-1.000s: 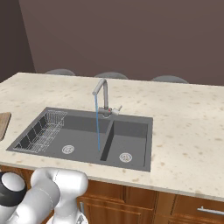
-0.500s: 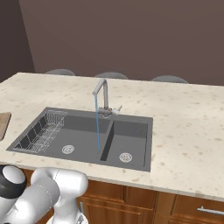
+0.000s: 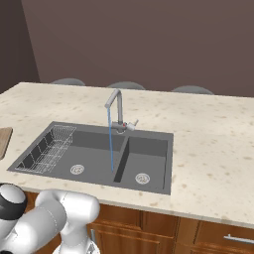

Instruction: Pick the banana from the sink and place it on the cutting board to airdry. Then turn off the sink faucet.

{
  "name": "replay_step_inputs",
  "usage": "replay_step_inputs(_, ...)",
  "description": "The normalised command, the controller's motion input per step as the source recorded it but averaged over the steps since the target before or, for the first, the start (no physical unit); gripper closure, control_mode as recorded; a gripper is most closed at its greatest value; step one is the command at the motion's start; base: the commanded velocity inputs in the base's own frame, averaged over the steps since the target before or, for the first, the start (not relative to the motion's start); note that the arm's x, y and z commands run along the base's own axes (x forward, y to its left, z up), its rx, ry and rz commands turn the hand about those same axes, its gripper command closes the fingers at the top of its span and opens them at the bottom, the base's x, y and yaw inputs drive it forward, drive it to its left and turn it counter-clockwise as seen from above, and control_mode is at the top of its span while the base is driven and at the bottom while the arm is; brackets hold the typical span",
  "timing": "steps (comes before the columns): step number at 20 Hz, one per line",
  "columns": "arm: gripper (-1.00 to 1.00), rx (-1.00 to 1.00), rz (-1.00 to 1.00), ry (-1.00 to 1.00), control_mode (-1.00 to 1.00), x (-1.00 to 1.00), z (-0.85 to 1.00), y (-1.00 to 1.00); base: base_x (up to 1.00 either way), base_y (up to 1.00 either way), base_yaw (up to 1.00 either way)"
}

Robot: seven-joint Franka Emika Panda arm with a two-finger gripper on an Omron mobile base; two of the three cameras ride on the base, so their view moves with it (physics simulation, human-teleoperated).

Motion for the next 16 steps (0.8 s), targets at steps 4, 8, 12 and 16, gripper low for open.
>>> replay_step_inputs(4,1.0,0.04,-0.05,0.03,-1.0,0.24,-0.11,0.11,0.0,0.0,0.0)
replay_step_inputs(8,1.0,0.05,-0.05,0.05,-1.0,0.23,-0.08,0.23,0.0,0.0,0.0)
replay_step_inputs(12,1.0,0.04,-0.06,0.08,-1.0,0.16,-0.16,0.17,0.0,0.0,0.0)
replay_step_inputs(16,1.0,0.0,-0.06,0.06,-1.0,0.14,-0.28,0.12,0.0,0.0,0.0)
